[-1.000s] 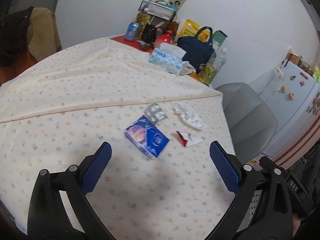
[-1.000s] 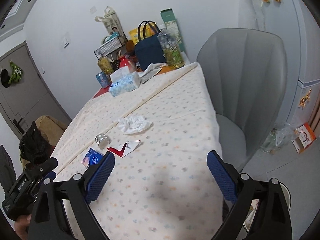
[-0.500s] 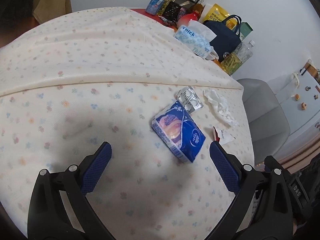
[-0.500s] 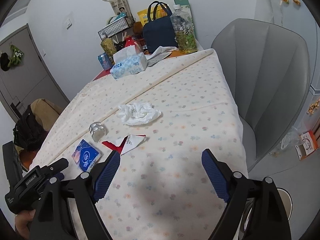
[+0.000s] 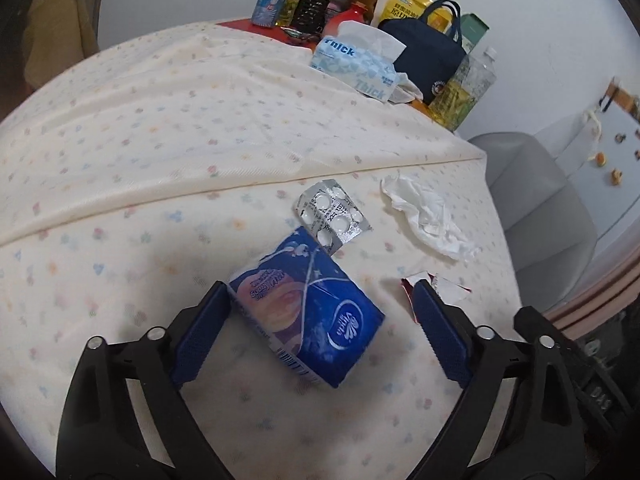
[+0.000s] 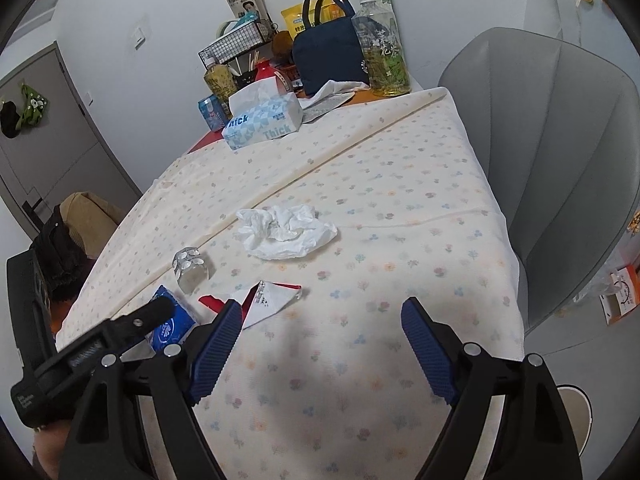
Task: Collect trash
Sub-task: 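Lower the left tool onto the blue tissue box and close its fingers, then grasp the red-and-white wrapper with the right tool while the left tool holds the box, then carry the blue box and wrapper in both tools over the white bin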
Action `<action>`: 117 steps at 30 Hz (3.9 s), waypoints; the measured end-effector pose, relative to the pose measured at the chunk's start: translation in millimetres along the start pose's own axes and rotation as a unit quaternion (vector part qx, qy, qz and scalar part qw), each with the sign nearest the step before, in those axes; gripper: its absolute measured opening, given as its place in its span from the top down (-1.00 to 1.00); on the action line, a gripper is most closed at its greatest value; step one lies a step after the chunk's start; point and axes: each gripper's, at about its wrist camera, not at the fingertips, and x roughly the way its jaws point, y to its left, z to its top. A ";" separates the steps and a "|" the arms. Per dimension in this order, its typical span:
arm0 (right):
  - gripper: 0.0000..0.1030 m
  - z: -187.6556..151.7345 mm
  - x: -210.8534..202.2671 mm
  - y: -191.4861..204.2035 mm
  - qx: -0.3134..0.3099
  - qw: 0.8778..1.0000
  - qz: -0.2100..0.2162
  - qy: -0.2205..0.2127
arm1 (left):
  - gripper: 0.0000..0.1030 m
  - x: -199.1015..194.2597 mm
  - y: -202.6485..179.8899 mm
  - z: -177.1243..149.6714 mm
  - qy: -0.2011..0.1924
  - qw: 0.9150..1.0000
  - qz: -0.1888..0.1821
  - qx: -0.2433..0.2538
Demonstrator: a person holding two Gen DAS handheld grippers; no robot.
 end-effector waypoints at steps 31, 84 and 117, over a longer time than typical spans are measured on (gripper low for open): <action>-0.79 -6.0 84.2 92.2 -0.152 0.983 -0.063 0.082 | 0.64 -57.4 63.9 6.3 -0.054 0.998 0.026 -0.020; 0.50 -88.4 -229.2 -199.1 0.116 0.977 -0.147 -0.098 | 0.64 -71.7 -273.6 -110.7 -0.010 0.956 -0.213 0.201; -0.04 -181.6 -156.0 -355.5 0.256 0.953 -0.165 0.003 | 0.64 27.7 -350.0 -202.3 0.123 0.930 -0.190 0.289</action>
